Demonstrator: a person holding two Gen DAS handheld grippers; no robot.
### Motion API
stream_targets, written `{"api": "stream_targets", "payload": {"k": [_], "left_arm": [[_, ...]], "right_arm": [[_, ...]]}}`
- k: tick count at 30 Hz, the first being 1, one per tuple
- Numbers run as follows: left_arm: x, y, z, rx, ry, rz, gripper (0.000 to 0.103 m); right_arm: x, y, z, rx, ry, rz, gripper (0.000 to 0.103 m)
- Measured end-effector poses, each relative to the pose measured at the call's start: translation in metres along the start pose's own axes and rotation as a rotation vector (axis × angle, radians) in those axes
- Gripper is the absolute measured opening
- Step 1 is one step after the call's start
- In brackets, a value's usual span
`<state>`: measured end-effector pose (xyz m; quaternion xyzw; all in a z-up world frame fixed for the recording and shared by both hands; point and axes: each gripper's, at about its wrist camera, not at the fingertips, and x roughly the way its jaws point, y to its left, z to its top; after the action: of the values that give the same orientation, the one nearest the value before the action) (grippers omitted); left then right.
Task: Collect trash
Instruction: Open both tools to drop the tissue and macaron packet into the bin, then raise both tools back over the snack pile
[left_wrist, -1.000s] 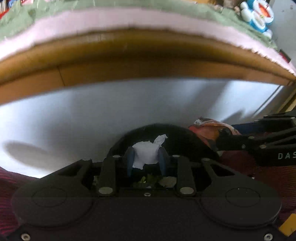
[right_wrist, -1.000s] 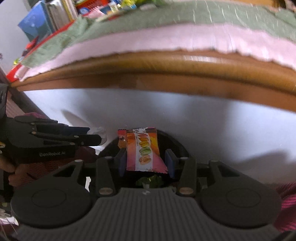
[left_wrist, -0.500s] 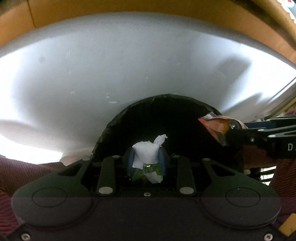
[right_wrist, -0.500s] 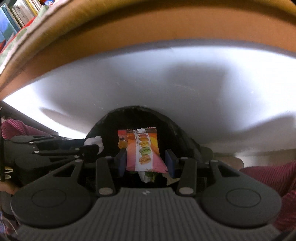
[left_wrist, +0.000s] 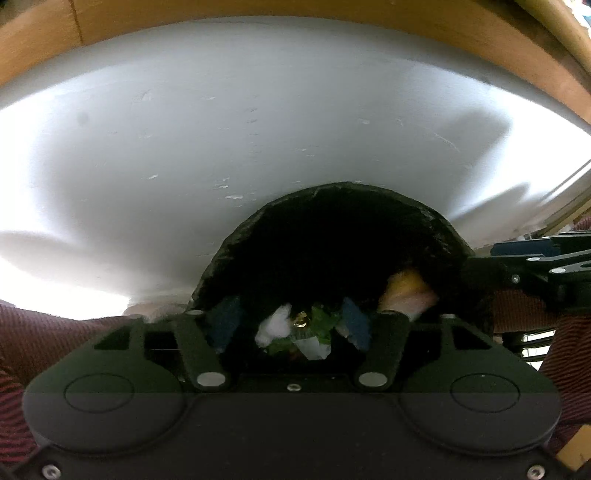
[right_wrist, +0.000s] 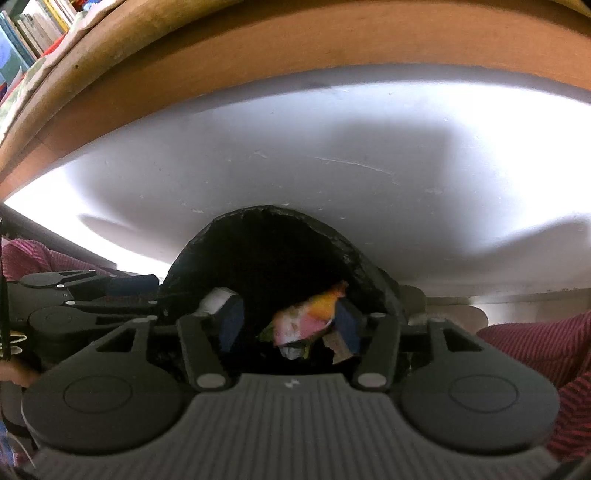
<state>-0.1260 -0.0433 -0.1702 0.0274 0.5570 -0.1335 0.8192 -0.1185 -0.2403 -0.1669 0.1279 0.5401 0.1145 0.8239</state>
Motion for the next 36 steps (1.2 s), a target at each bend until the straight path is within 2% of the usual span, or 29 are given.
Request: {"api": "stream_targets", "payload": {"k": [2, 6, 21, 28, 30, 33, 36], "left_arm": [[-0.001, 0.001, 0.000, -0.007, -0.001, -0.001, 0.078], [-0.004, -0.001, 0.002, -0.001, -0.011, 0.012, 0.081], [-0.021, -0.001, 0.004, 0.011, -0.041, 0.004, 0.082], [-0.045, -0.005, 0.004, 0.016, -0.086, 0.002, 0.082], [-0.063, -0.006, 0.005, 0.027, -0.106, -0.012, 0.082], [-0.101, -0.007, 0.008, 0.098, -0.151, -0.045, 0.083], [-0.145, -0.005, 0.017, 0.163, -0.243, -0.052, 0.088]], "right_arm": [[-0.001, -0.001, 0.000, 0.007, -0.003, 0.001, 0.075], [-0.004, -0.003, 0.001, 0.011, -0.014, 0.000, 0.078], [-0.019, 0.004, 0.000, -0.026, -0.047, -0.018, 0.082], [-0.043, 0.021, -0.003, -0.105, -0.107, -0.022, 0.082], [-0.057, 0.028, -0.003, -0.142, -0.131, 0.000, 0.082], [-0.088, 0.035, 0.000, -0.197, -0.188, 0.103, 0.082], [-0.124, 0.038, 0.012, -0.228, -0.278, 0.195, 0.082]]}}
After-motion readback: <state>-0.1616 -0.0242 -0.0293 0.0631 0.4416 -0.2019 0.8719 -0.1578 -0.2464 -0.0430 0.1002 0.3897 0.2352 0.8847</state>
